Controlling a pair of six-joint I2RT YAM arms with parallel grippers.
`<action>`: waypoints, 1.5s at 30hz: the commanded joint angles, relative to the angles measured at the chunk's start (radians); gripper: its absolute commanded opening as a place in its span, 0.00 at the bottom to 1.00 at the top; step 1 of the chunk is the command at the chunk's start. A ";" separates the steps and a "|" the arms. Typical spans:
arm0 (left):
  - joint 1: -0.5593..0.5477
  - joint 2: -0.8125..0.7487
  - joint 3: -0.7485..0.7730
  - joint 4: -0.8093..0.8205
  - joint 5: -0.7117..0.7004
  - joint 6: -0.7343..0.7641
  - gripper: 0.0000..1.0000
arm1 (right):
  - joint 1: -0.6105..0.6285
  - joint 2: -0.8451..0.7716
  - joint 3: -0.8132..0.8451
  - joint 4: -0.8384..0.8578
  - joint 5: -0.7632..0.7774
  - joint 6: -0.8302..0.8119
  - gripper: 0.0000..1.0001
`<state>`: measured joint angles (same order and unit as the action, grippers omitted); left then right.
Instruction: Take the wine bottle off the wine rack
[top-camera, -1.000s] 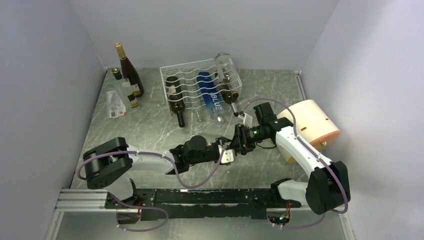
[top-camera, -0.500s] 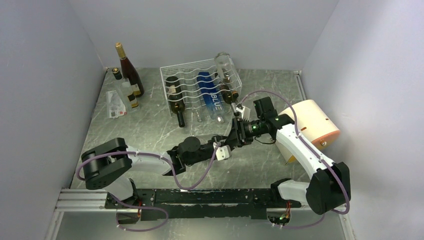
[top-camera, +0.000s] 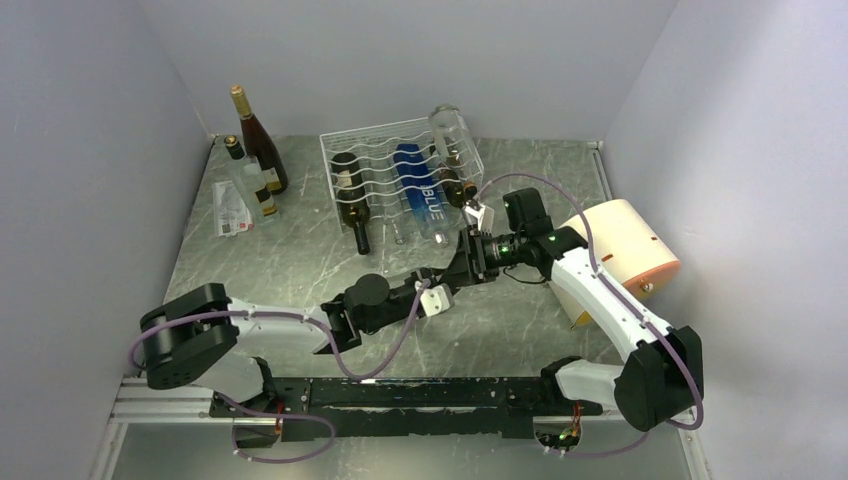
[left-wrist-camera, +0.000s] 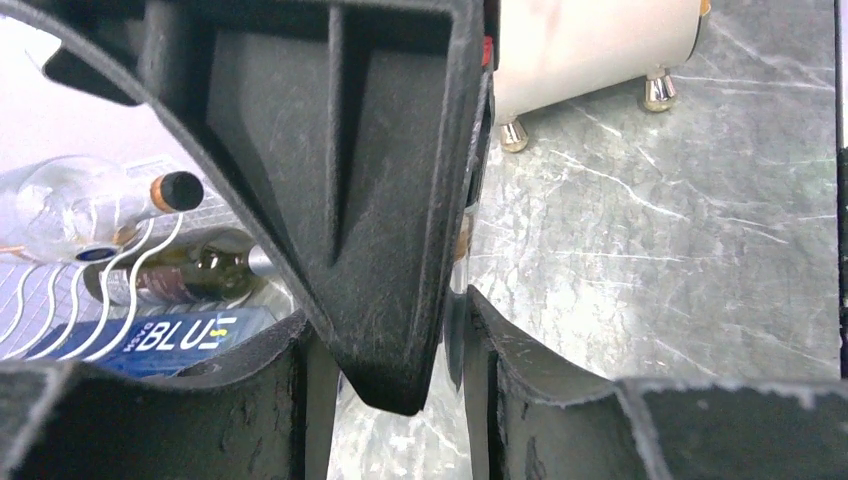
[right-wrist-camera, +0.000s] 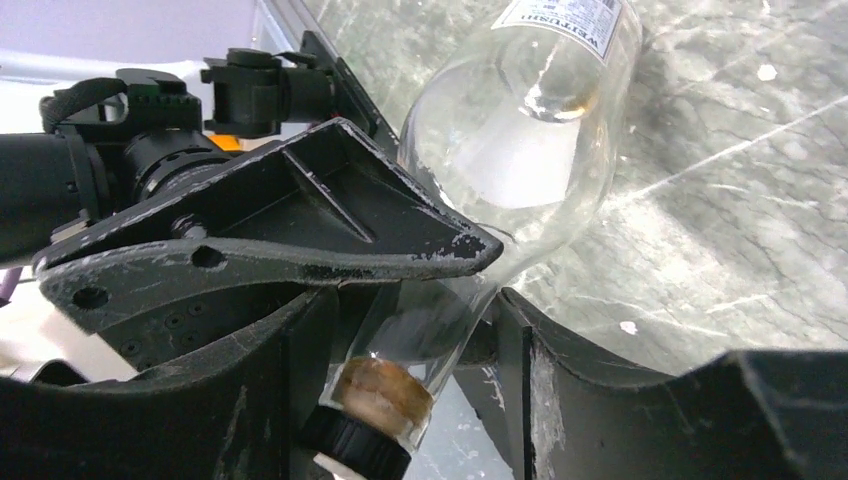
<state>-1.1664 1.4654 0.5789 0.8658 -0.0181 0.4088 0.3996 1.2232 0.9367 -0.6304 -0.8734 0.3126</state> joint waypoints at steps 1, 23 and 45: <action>0.001 -0.071 -0.053 -0.077 -0.080 -0.072 0.13 | 0.017 -0.051 0.075 0.122 -0.108 0.072 0.63; 0.232 -0.497 0.026 -0.582 -0.649 -0.474 0.07 | -0.004 -0.205 0.174 0.141 0.681 0.069 0.96; 1.105 -0.446 0.240 -0.599 -0.506 -0.569 0.07 | -0.004 -0.218 0.101 0.187 0.681 0.060 0.96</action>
<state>-0.1734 0.9894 0.7391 0.0341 -0.5732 -0.1040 0.3992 1.0271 1.0508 -0.4770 -0.1913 0.3779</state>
